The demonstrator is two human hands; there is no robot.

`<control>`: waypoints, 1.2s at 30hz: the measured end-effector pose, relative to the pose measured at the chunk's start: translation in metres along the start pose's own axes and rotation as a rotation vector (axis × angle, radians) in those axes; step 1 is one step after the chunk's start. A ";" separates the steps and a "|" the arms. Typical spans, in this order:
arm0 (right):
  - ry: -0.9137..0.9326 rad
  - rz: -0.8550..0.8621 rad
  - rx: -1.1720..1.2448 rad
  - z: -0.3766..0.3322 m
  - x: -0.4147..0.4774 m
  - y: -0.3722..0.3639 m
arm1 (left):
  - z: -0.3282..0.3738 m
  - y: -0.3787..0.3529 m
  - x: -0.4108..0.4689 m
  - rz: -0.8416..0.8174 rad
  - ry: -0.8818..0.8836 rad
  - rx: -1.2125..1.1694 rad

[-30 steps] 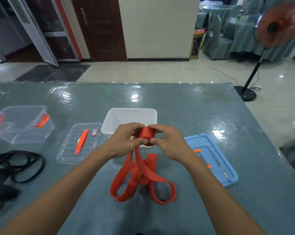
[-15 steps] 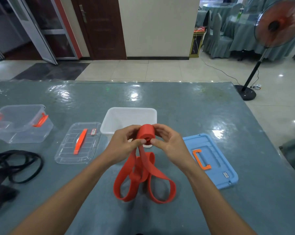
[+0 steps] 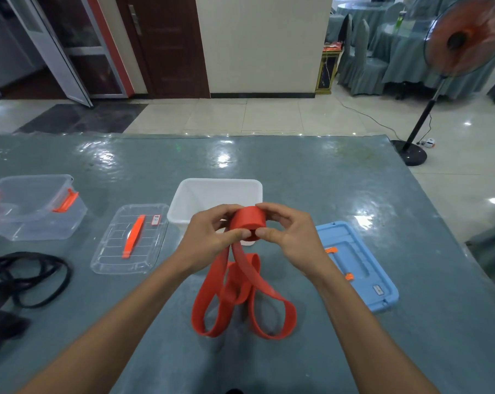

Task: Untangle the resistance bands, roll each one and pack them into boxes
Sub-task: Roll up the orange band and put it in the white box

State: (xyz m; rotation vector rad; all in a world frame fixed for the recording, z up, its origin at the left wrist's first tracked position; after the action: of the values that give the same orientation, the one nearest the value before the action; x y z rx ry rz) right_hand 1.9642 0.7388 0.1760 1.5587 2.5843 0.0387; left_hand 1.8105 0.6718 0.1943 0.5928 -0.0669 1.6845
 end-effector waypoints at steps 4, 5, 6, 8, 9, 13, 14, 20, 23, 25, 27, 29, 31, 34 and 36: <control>-0.050 -0.025 0.328 0.013 0.000 -0.003 | -0.003 -0.006 -0.007 0.104 0.032 -0.194; -0.079 -0.041 0.377 0.017 -0.001 -0.005 | -0.005 -0.007 -0.008 0.113 0.042 -0.209; -0.108 -0.069 0.417 0.021 -0.002 -0.008 | -0.006 -0.008 -0.009 0.115 0.049 -0.217; -0.155 -0.139 0.468 0.027 -0.006 -0.016 | -0.008 -0.008 -0.010 0.101 0.055 -0.229; -0.162 -0.157 0.449 0.028 -0.008 -0.018 | -0.010 -0.008 -0.010 0.089 0.058 -0.232; -0.046 -0.058 -0.008 0.018 -0.012 -0.007 | -0.009 -0.002 -0.013 -0.008 0.027 -0.003; -0.032 -0.048 -0.118 0.014 -0.012 -0.006 | -0.005 0.001 -0.013 -0.048 -0.026 0.140; 0.048 -0.050 -0.372 -0.006 -0.012 -0.011 | 0.016 0.004 -0.003 -0.187 -0.156 0.335; -0.006 -0.095 -0.035 0.003 -0.009 -0.008 | 0.013 0.010 -0.005 -0.023 -0.046 0.099; -0.058 -0.106 0.195 0.012 -0.007 -0.008 | 0.008 0.010 -0.009 0.099 0.010 -0.071; -0.100 -0.116 0.352 0.020 -0.008 -0.013 | 0.005 0.006 -0.012 0.158 0.033 -0.156; -0.146 -0.127 0.489 0.027 -0.012 -0.020 | 0.005 0.000 -0.013 0.161 0.039 -0.187; -0.189 -0.121 0.576 0.036 -0.017 -0.027 | 0.003 -0.004 -0.015 0.149 0.035 -0.172; -0.162 -0.057 0.374 0.044 -0.024 -0.029 | -0.005 -0.004 -0.020 0.115 0.042 -0.103; -0.075 0.017 0.051 0.041 -0.025 -0.023 | -0.006 -0.005 -0.021 0.044 0.037 0.024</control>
State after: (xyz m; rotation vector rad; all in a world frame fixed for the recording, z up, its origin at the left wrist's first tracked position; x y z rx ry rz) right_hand 1.9608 0.7045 0.1354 1.5673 2.5342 -0.0835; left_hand 1.8144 0.6562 0.1787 0.5818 -0.0332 1.7405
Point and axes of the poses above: each hand's wrist, its own x-axis towards the middle knuckle, its own y-axis out of the back of the hand, z = x × y, the point moved 10 cm from there along x, towards the middle knuckle, and after that the axes turned 13 degrees about -y, right-handed, at the moved point
